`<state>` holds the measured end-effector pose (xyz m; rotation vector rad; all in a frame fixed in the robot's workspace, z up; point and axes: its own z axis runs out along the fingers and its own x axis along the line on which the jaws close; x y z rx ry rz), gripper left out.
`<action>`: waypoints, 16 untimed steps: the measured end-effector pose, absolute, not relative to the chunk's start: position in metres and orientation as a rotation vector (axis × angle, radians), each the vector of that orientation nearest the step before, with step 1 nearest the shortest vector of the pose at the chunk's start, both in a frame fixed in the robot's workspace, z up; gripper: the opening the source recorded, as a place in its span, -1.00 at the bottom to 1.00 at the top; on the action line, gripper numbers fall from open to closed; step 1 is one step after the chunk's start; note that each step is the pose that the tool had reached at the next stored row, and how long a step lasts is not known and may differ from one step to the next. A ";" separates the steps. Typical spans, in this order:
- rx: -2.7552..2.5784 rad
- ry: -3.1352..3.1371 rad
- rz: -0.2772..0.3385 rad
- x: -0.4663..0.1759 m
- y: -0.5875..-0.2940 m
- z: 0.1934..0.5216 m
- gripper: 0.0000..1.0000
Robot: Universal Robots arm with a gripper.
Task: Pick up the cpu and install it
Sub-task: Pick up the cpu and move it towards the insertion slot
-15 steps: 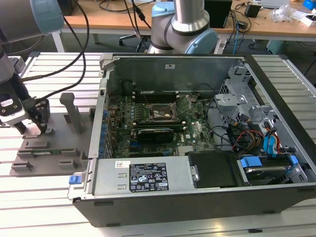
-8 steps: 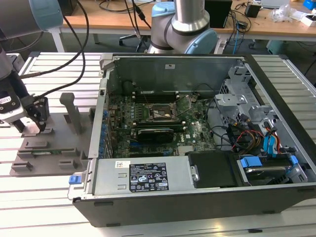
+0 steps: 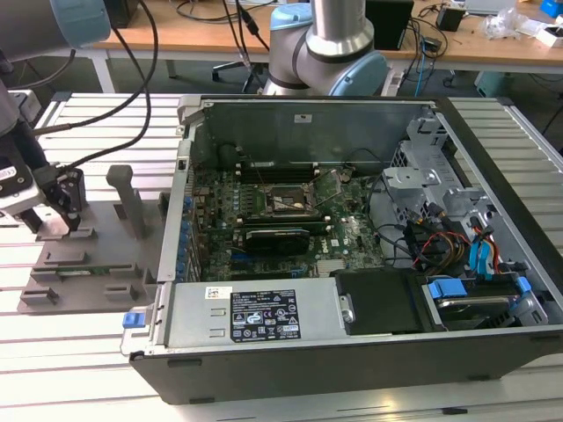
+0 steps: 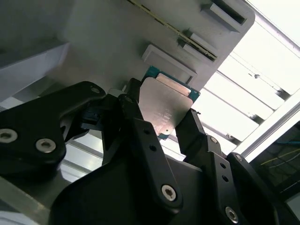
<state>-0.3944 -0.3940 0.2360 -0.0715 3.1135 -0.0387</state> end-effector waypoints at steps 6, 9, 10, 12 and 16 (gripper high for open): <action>-0.071 3.113 -0.039 -0.394 -0.394 0.243 0.09; -0.072 3.113 -0.039 -0.394 -0.394 0.246 0.09; -0.072 3.113 -0.039 -0.394 -0.394 0.246 0.09; -0.072 3.113 -0.039 -0.394 -0.394 0.248 0.09; -0.072 3.113 -0.039 -0.394 -0.394 0.251 0.09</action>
